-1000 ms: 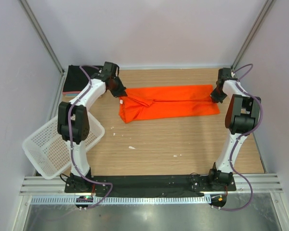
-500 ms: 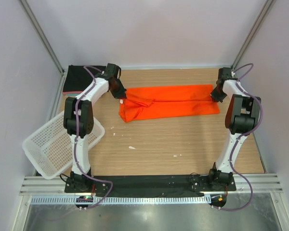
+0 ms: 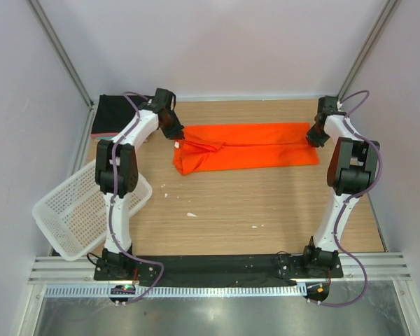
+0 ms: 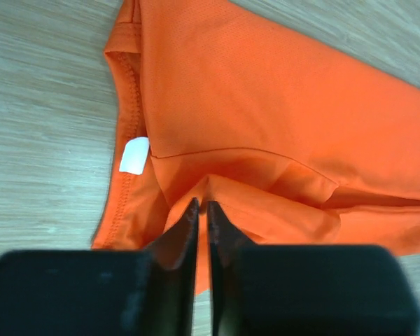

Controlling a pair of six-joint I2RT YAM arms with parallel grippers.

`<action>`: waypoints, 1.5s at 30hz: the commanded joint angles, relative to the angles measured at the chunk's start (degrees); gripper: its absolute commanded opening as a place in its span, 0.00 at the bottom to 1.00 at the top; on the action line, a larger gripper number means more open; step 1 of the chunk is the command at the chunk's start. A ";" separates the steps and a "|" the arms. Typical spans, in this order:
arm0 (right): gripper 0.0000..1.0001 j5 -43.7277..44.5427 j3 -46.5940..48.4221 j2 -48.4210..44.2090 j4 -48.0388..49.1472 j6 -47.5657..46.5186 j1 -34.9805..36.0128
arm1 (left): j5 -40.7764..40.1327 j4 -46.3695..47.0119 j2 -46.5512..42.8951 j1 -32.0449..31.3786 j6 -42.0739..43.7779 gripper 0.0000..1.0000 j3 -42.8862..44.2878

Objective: Fold and stack the t-shirts
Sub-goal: Fold the tshirt

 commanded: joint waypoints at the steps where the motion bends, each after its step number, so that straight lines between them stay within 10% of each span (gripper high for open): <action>1: 0.24 0.23 3.46 -1.18 1.26 -0.81 0.16 | 0.20 -1.14 0.81 0.51 1.74 0.13 3.60; 10: 0.33 -2.40 -1.96 -8.99 0.37 -0.90 1.30 | -0.07 -3.25 -6.39 0.07 6.75 0.35 3.44; 21: 0.30 -3.91 -9.63 -9.35 1.96 -0.90 1.65 | 1.88 3.68 -18.09 -9.94 6.14 0.35 -17.99; 45: 0.31 4.18 -16.49 -17.25 -1.82 -3.80 0.51 | -15.37 -0.44 -19.22 -12.24 6.31 0.44 -23.19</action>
